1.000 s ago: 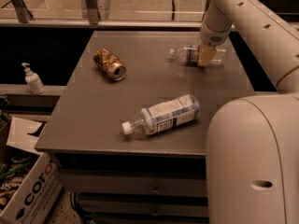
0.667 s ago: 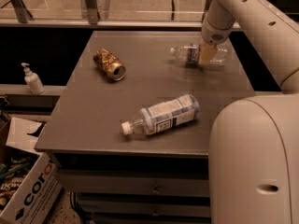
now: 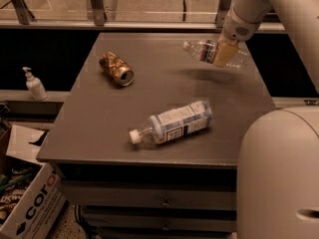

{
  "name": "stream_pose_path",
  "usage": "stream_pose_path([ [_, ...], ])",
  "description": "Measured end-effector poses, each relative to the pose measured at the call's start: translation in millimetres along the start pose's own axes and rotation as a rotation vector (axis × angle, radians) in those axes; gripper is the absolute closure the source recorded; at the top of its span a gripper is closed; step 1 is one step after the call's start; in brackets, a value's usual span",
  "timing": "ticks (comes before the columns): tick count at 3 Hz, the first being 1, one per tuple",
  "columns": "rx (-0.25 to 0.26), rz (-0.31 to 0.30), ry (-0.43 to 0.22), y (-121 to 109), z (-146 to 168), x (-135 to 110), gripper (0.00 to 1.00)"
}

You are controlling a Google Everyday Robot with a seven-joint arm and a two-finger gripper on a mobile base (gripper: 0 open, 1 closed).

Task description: Place water bottle upright

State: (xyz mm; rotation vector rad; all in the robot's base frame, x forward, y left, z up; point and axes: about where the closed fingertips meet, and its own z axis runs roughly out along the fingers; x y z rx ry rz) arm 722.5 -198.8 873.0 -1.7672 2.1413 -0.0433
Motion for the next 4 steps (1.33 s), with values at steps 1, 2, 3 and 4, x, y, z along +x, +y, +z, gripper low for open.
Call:
stream_pose_path([
  [1,-0.027,0.034,-0.128,13,-19,-14,1.0],
  [2,-0.037,0.058,-0.288,23,-36,-33,1.0],
  [3,-0.049,0.08,-0.446,32,-47,-56,1.0],
  [4,-0.053,0.108,-0.617,42,-47,-84,1.0],
])
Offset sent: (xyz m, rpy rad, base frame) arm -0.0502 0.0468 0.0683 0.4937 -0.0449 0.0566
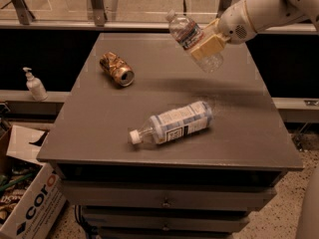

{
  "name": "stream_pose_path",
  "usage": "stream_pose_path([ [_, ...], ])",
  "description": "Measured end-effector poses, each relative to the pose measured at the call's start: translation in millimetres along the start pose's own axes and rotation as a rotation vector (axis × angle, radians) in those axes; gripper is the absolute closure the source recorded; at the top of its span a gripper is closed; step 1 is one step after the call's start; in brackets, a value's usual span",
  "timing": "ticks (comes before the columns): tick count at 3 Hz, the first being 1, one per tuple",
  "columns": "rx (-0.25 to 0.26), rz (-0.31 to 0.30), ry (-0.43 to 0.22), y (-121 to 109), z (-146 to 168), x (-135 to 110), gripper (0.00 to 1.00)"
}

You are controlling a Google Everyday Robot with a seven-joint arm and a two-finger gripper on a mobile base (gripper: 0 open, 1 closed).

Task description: Place water bottle upright

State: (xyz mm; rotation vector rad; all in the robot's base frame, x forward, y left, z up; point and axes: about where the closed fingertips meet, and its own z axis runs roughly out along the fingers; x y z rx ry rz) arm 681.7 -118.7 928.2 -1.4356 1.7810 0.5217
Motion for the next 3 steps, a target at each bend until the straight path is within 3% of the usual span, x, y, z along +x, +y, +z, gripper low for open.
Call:
stream_pose_path([
  [3,0.003,0.143,-0.271,10,40,0,1.0],
])
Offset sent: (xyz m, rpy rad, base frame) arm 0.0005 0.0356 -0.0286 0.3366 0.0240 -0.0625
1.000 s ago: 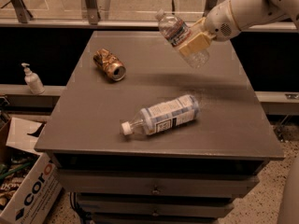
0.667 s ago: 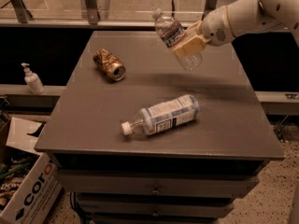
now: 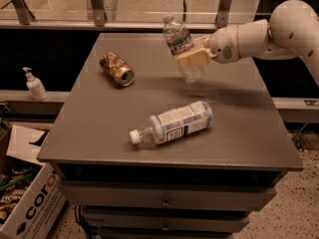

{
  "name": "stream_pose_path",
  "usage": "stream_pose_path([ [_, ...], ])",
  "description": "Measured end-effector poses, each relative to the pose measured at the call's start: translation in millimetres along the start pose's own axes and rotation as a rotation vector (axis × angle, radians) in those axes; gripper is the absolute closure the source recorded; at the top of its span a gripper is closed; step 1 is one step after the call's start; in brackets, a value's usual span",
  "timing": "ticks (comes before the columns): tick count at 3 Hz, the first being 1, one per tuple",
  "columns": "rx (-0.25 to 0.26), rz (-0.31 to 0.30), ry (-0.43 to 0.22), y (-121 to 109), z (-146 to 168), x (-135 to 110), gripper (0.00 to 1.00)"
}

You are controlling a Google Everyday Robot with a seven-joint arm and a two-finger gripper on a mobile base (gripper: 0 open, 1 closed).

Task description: Place water bottle upright

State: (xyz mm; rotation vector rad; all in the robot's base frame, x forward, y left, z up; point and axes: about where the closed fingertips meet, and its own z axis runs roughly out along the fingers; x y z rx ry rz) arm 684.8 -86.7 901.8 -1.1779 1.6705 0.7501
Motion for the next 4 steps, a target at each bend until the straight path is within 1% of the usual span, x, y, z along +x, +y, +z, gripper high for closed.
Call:
stream_pose_path([
  [1,0.005,0.032,-0.052,-1,4,4,1.0],
  [2,0.037,0.047,-0.171,-11,-12,0,1.0],
  [3,0.037,0.047,-0.171,-11,-12,0,1.0],
  [4,0.039,0.047,-0.208,-10,-12,0,1.0],
])
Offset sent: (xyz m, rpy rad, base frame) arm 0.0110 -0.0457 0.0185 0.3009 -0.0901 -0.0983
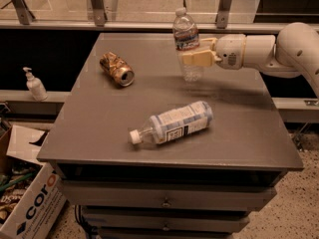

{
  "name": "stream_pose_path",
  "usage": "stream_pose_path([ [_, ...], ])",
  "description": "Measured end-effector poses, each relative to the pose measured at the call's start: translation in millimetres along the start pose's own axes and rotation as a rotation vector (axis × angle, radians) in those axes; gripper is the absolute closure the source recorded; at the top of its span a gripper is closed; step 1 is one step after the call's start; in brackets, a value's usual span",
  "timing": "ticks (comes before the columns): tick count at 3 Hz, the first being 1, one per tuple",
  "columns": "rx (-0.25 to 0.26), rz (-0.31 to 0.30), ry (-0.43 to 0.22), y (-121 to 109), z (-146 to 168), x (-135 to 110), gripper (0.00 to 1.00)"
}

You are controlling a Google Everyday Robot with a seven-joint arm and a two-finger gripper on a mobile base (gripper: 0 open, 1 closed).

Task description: Place water bottle upright

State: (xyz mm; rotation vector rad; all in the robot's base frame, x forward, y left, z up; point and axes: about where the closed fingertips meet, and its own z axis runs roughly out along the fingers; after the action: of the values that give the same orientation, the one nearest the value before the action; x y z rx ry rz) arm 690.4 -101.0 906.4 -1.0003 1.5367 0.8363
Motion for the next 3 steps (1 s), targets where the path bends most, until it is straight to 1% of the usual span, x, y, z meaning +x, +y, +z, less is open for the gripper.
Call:
stream_pose_path([
  [1,0.005,0.003,-0.057,-1,-5,-2,1.0],
  [2,0.004,-0.016,-0.086,-1,-9,2,1.0],
  [3,0.008,-0.041,-0.101,-2,-10,13,1.0],
])
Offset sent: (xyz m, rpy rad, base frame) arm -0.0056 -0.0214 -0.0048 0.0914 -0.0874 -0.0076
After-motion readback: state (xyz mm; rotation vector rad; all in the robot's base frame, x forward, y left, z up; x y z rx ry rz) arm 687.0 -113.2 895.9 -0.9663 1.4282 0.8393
